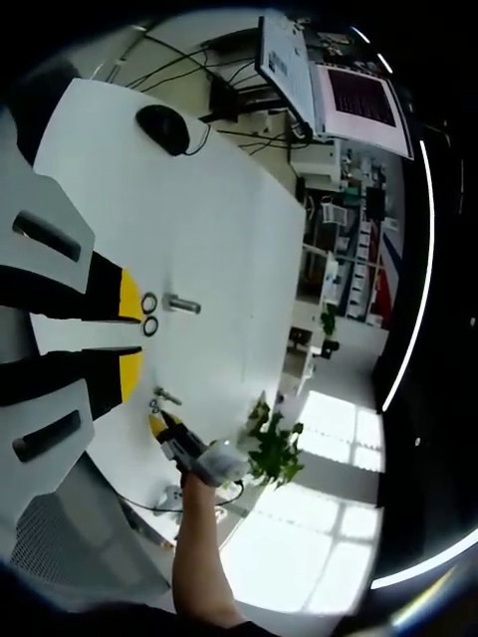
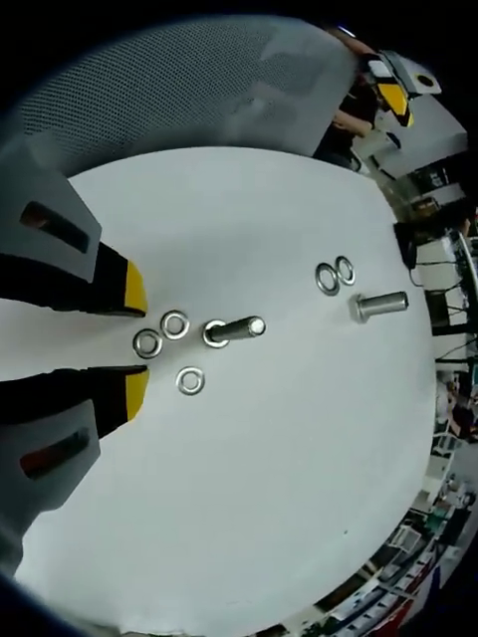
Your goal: Place the washer onto the threaded stud by aligning its center hole with the stud, sliding it down to the base, and recovering from edge contact or off-axis alignment until the washer reaches the visible bottom stop.
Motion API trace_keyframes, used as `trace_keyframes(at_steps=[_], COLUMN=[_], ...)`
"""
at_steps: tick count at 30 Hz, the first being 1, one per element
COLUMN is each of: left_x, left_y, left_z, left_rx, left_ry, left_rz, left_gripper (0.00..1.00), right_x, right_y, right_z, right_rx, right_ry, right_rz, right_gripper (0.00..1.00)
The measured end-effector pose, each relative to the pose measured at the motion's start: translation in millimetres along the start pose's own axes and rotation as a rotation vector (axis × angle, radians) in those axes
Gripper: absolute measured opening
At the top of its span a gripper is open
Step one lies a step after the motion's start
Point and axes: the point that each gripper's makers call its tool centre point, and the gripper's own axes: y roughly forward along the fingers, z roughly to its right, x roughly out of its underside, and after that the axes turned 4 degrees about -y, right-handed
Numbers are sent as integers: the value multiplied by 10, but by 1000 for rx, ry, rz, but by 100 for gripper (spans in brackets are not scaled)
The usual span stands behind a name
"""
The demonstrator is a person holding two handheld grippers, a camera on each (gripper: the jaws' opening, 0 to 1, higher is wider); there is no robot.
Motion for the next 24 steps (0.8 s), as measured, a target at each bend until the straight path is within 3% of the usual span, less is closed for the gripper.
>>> trace_keyframes(at_steps=[18,24], left_x=[7,11], left_y=[-2,-3], left_z=[-18,-14], left_rx=[-9,-7], left_ry=[0,0], left_rz=[-2,-4], left_gripper=[7,7], right_x=[2,-102], right_y=[-6,-128], right_z=[51,64], right_rx=[41,45], right_ry=[-22,-17], right_rz=[7,50], right_gripper=[15,15])
